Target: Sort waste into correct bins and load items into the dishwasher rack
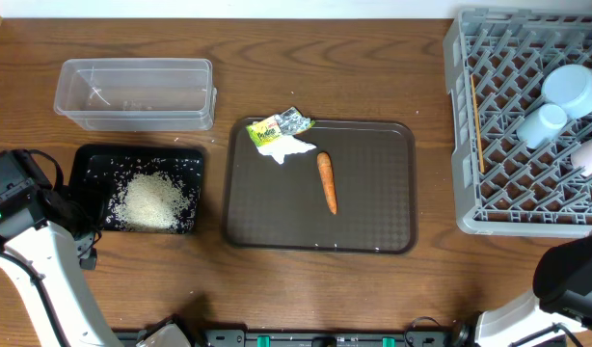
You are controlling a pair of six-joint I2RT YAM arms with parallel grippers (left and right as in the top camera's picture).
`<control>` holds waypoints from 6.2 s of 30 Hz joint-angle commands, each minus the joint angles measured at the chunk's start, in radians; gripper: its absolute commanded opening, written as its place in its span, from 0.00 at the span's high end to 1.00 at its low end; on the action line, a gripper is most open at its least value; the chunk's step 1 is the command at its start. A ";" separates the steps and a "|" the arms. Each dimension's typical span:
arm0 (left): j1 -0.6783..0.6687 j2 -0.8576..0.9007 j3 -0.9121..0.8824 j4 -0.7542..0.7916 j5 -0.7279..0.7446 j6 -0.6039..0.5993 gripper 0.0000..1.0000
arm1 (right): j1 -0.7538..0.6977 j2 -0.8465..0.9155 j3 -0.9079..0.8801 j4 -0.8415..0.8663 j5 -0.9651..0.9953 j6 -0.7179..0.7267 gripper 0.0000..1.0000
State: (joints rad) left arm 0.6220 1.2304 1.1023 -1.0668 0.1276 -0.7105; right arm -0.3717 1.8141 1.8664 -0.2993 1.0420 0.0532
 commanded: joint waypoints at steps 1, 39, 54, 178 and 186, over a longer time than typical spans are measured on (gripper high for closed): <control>0.006 -0.007 0.014 -0.002 -0.008 -0.009 0.00 | -0.015 0.069 0.020 0.118 0.136 -0.359 0.99; 0.006 -0.007 0.014 -0.002 -0.009 -0.009 0.00 | -0.051 0.475 -0.080 0.652 0.161 -1.015 0.92; 0.006 -0.007 0.014 -0.002 -0.009 -0.009 0.00 | 0.130 0.460 -0.079 0.654 0.419 -0.780 0.34; -0.033 -0.007 0.014 -0.035 0.542 0.118 0.02 | 0.393 0.073 -0.083 -0.756 -0.788 0.503 0.01; -0.410 -0.007 0.026 0.070 0.556 0.242 0.02 | 0.386 0.073 -0.083 -0.756 -0.788 0.503 0.01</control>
State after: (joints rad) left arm 0.3290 1.2285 1.1023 -1.0142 0.6754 -0.5247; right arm 0.0196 1.8812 1.7836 -1.0546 0.2508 0.5415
